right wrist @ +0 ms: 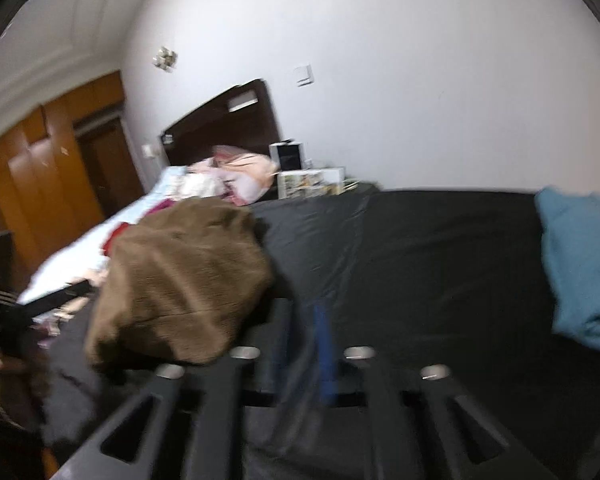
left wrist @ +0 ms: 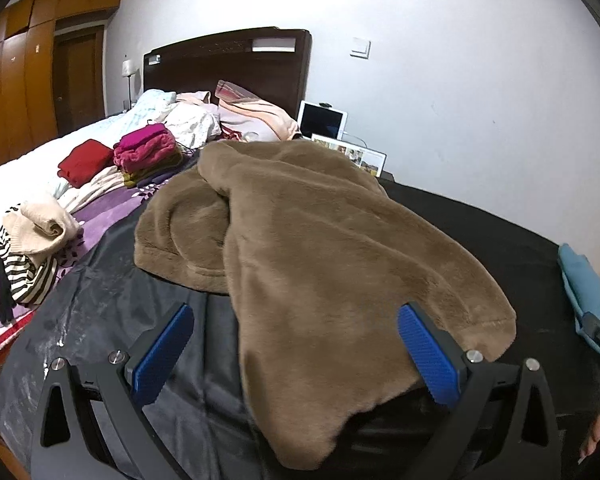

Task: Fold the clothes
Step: 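Lift and drag the brown fleece across the black sheet with the right gripper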

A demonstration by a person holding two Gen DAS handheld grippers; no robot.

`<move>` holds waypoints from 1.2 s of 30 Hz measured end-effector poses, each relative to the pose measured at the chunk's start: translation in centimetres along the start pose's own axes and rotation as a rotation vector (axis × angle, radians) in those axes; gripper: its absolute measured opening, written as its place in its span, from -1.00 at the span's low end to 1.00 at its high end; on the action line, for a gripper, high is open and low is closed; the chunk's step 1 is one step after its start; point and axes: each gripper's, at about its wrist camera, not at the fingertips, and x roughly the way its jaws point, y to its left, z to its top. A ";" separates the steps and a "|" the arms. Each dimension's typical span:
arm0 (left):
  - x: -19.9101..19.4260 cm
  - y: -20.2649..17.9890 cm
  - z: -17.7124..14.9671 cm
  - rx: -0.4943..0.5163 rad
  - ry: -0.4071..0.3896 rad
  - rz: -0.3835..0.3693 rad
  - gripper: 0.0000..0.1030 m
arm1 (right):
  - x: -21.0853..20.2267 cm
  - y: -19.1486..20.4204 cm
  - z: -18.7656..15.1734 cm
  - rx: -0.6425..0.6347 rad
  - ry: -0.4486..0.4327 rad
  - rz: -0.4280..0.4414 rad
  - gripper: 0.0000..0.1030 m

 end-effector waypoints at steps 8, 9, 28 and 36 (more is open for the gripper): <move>0.6 -0.6 0.1 0.034 0.024 0.021 0.99 | 5.6 1.4 -0.1 0.126 0.116 0.211 0.80; 0.6 -0.4 0.3 0.033 0.024 0.023 0.99 | 6.5 1.5 0.0 0.141 0.136 0.234 0.80; 6.2 -1.4 1.6 0.103 0.168 0.008 0.99 | 17.2 3.6 0.0 0.362 0.363 0.474 -0.51; 7.2 -2.5 -0.3 0.125 0.257 -0.042 0.99 | 13.5 4.9 0.7 0.120 0.274 0.249 -0.66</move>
